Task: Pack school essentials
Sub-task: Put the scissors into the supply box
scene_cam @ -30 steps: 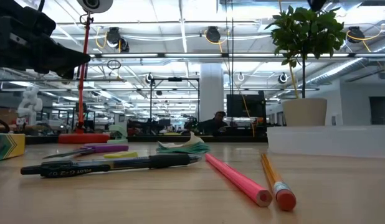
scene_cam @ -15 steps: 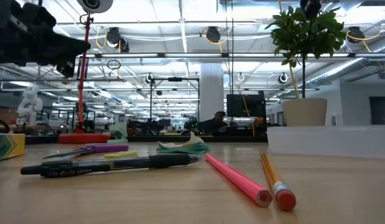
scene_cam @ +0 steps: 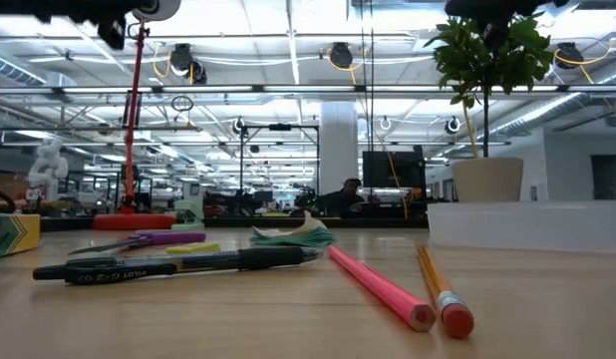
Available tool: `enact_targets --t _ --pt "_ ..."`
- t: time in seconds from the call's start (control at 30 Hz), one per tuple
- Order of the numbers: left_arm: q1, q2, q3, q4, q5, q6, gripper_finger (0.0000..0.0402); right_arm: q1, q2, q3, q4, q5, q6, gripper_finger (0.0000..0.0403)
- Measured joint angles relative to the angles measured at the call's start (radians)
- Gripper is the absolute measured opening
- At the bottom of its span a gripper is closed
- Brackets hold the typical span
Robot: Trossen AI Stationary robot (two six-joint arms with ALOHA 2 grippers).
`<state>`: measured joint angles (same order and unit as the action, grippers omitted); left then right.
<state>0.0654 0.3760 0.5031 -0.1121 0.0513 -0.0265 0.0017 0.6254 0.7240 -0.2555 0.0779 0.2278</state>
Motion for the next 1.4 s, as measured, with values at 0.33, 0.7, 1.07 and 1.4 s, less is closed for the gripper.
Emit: enact_targets --t 0.33,0.7,1.07,1.4 --pt "0.0 0.325 0.321 -0.262 -0.01 -0.037 0.0021 0.0 0.006 -0.011 0.004 0.0 -0.003 0.0" --pt "-0.086 0.538 0.287 -0.236 -0.102 -0.192 0.0021 0.016 0.018 -0.071 0.055 -0.029 0.11 0.0" --pt "-0.266 0.755 0.286 -0.235 -0.311 -0.532 0.0021 0.049 0.023 -0.204 0.237 -0.027 0.233 0.0" --pt "-0.377 0.898 0.286 -0.353 -0.425 -0.862 0.0021 0.075 0.066 -0.266 0.413 -0.023 0.258 0.0"
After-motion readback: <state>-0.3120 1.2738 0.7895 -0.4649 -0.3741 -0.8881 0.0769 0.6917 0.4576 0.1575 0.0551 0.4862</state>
